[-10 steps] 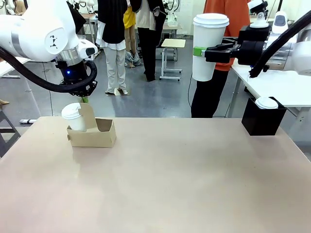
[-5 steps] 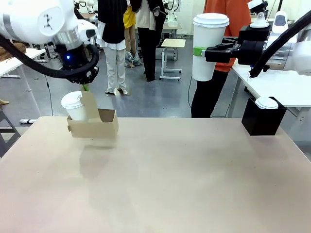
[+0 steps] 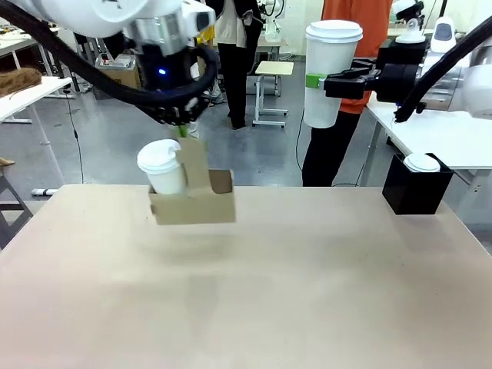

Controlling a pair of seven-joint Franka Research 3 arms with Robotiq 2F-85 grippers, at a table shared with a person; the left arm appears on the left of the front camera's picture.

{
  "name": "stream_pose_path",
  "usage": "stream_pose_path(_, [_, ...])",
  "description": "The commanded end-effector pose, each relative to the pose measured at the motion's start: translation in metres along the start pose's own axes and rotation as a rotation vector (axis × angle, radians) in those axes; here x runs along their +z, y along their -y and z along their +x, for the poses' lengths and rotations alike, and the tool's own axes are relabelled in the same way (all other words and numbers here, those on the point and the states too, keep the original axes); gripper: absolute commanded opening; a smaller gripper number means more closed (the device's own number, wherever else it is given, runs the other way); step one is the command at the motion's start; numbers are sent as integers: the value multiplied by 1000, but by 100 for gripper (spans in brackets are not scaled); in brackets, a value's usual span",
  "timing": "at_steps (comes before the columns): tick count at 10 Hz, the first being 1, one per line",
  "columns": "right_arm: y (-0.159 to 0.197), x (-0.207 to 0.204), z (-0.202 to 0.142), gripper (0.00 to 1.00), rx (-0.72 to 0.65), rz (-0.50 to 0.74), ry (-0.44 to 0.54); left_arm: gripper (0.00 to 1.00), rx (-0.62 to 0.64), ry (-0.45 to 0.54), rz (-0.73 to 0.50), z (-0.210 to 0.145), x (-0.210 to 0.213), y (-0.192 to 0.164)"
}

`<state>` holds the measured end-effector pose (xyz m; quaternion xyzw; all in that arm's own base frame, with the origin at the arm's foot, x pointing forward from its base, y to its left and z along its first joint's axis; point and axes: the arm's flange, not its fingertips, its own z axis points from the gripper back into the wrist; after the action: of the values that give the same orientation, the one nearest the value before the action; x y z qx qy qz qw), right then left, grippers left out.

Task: Pour a drink into a cup and package it in a carrier.
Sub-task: Position the Cup Carrier in the center of the table.

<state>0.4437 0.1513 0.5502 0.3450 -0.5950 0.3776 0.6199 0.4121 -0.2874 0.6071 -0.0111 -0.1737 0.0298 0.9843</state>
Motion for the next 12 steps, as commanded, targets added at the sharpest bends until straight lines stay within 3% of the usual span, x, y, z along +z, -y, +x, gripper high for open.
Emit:
stream_pose_path(1, [0,-3,1,80,8,-1,12,2,35,9,3,-18,-10,24])
stream_pose_path(4, [0,-3,1,80,8,-1,12,2,-22,-10,-3,-59,-35,64])
stream_pose_path(8, [0,-3,1,80,8,-1,12,2,-29,-13,14,-103,-69,86])
stream_pose_path(12, [0,-3,1,80,8,-1,12,2,-31,-40,44,-111,-90,95])
